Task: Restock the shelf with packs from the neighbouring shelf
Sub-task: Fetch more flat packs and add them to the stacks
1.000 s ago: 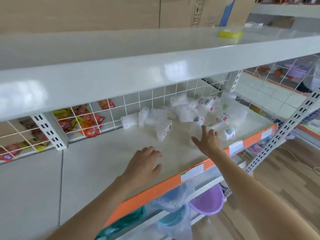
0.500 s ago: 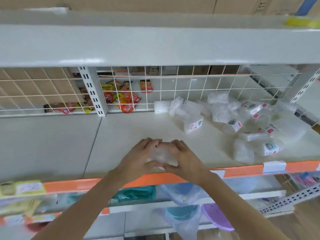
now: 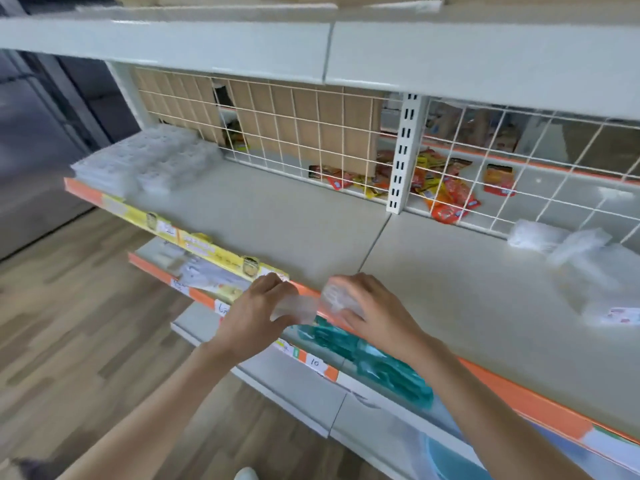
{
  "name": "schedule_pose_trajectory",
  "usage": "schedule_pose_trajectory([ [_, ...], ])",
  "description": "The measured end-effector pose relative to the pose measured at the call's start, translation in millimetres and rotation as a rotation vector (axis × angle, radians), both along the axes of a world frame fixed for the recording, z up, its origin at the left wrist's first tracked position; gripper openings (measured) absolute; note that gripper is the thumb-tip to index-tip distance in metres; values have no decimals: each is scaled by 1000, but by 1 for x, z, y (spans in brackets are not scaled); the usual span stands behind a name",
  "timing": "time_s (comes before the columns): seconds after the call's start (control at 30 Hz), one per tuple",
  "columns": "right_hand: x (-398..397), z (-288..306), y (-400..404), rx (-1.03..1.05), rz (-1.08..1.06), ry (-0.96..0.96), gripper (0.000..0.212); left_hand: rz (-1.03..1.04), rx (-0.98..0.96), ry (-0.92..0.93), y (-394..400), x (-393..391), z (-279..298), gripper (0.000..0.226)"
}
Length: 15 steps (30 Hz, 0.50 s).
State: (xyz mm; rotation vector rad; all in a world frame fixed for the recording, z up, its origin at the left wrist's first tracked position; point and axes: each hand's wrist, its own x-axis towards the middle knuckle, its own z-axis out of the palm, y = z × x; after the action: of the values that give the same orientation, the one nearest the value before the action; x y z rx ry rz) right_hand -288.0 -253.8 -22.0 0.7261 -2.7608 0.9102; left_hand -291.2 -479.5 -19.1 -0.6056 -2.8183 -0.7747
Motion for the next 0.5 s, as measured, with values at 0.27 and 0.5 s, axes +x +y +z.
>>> schedule_pose_trajectory([
  [0.27,-45,-5,-137,52,51,-2,51,79,11,13,-132,-23,-1,30],
  [0.5,-67,-21,-263,45,87,12,47,165,7,-29,-252,-37,-6,39],
])
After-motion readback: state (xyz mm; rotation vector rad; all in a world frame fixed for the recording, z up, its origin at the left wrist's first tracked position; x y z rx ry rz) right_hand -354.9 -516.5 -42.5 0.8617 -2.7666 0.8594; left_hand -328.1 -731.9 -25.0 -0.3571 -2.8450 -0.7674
